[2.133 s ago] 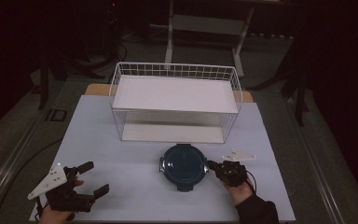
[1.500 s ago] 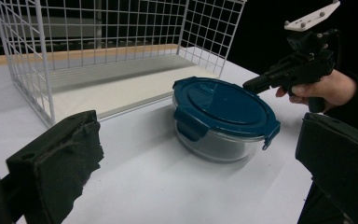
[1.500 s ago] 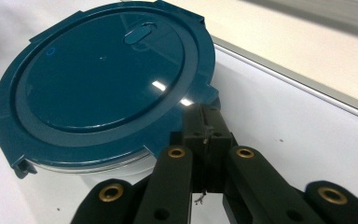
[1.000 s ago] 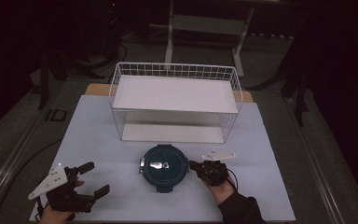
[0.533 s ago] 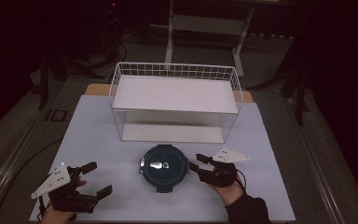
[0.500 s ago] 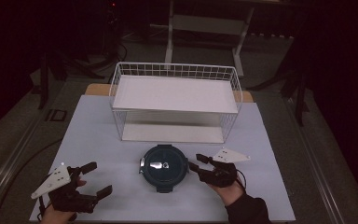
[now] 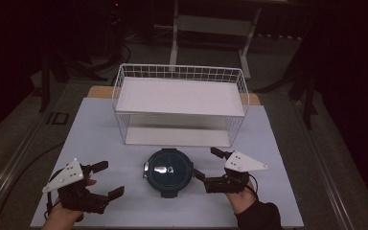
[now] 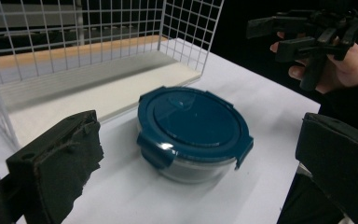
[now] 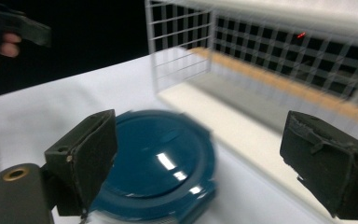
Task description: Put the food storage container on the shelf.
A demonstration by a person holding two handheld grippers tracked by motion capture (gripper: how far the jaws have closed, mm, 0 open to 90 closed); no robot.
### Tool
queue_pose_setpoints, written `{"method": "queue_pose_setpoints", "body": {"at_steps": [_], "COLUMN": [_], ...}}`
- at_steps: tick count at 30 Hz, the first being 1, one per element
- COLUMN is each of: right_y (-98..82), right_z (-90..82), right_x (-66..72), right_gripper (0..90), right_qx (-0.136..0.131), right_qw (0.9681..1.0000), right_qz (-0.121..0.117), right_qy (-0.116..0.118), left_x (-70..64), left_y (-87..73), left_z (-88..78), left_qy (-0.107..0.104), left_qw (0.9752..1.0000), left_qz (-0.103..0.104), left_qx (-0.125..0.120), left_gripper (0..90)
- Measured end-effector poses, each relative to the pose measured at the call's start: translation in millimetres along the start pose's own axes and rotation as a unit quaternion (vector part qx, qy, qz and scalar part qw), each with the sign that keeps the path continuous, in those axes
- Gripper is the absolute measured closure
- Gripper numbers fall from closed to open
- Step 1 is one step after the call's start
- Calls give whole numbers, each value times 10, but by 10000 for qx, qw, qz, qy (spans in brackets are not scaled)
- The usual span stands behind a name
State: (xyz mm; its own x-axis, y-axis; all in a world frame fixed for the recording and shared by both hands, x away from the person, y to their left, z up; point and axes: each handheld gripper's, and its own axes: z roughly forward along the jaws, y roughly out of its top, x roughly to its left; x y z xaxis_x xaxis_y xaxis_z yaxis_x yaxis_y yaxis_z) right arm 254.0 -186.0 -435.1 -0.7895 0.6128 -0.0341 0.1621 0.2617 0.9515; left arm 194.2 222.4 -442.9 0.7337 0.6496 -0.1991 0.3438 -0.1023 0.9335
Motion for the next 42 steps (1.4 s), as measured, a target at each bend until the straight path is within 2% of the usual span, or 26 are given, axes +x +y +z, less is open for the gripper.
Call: {"method": "queue_pose_setpoints", "body": {"at_steps": [1, 2, 3, 7, 10, 13, 14, 15, 21, 23, 25, 27, 28, 31, 33, 39, 40, 41, 42], "right_y": [16, 19, 25, 41, 44, 44, 36, 25, -1, 4, 2, -8, -8, -17, -27, -52, -52, -56, -59], "right_z": [-39, -51, -68, -102, -109, -106, -95, -90, -103, -109, -112, -115, -115, -104, -100, -77, -77, -83, -87], "right_x": [3, 4, 4, 13, 31, 39, 27, 22, 18, 26, 35, 55, 55, 72, 91, 109, 109, 119, 122], "right_gripper": [111, 111, 128, 152, 151, 151, 151, 150, 134, 124, 115, 112, 112, 100, 100, 101, 101, 101, 104], "right_qx": [-152, -194, -236, -265, -283, -192, -108, -99, -195, -153, -148, -141, -141, -122, -125, -54, -54, -28, -29], "right_qw": [9997, 9995, 9993, 9995, 9993, 9994, 9998, 9999, 9998, 9999, 9998, 9997, 9997, 9994, 9993, 9995, 9995, 9996, 9996], "right_qz": [-63, -66, -92, -125, -208, -201, -99, -9, 32, 76, 140, 117, 117, 97, 50, 47, 47, 36, 32], "right_qy": [-154, -224, -260, -129, -151, -212, -136, -60, 14, 17, 12, -142, -142, -319, -339, -302, -302, -273, -275], "left_x": [3, 3, 2, 4, 12, 33, 55, 61, 108, 145, 193, 242, 264, 337, 380, 510, 510, 535, 535], "left_y": [45, 45, 98, 186, 223, 238, 253, 257, 283, 284, 272, 244, 234, 181, 143, 40, 40, 1, 1], "left_z": [36, 36, 83, 179, 260, 308, 363, 382, 509, 571, 624, 670, 687, 760, 806, 925, 925, 969, 969], "left_qy": [-2, -2, 74, 41, 51, 53, 65, 58, 111, 160, 174, 194, 193, 171, 208, -25, -25, -137, -137], "left_qw": [10000, 10000, 9999, 9995, 9990, 9990, 9988, 9988, 9976, 9964, 9952, 9947, 9939, 9902, 9862, 9709, 9709, 9635, 9635], "left_qz": [-16, -16, 22, 66, 111, 21, -73, -95, -124, -175, -310, -463, -536, -835, -1085, -1805, -1805, -2036, -2036], "left_qx": [34, 34, 152, 308, 420, 438, 472, 481, 668, 817, 911, 893, 943, 1108, 1234, 1576, 1576, 1730, 1730], "left_gripper": [3, 3, 3, 3, 3, 3, 3, 3, 3, 3, 3, 3, 3, 3, 3, 4, 4, 4, 4]}}
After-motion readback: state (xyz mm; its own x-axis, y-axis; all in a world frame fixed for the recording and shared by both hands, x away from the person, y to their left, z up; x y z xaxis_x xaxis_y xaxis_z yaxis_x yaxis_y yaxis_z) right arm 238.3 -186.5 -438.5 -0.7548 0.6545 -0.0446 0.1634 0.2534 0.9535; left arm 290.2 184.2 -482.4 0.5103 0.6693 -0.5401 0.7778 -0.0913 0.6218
